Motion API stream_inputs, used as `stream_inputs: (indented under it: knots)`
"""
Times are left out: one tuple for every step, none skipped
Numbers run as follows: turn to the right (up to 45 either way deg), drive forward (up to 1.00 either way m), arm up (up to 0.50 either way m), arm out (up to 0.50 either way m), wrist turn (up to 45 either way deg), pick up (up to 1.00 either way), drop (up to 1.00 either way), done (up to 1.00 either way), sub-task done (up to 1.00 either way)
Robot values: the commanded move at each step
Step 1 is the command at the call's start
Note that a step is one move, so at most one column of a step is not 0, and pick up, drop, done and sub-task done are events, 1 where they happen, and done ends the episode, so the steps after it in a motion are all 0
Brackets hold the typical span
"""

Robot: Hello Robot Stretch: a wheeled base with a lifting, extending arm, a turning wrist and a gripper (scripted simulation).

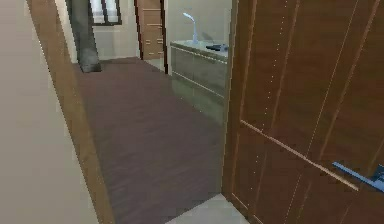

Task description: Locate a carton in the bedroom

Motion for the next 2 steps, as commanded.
stream_inputs:
  knots:
    - [-15.0,0.0,0.0,0.0,0.0,0.0,0.0,0.0,0.0]
    - [0.0,1.0,0.0,0.0,0.0,0.0,0.0,0.0,0.0]
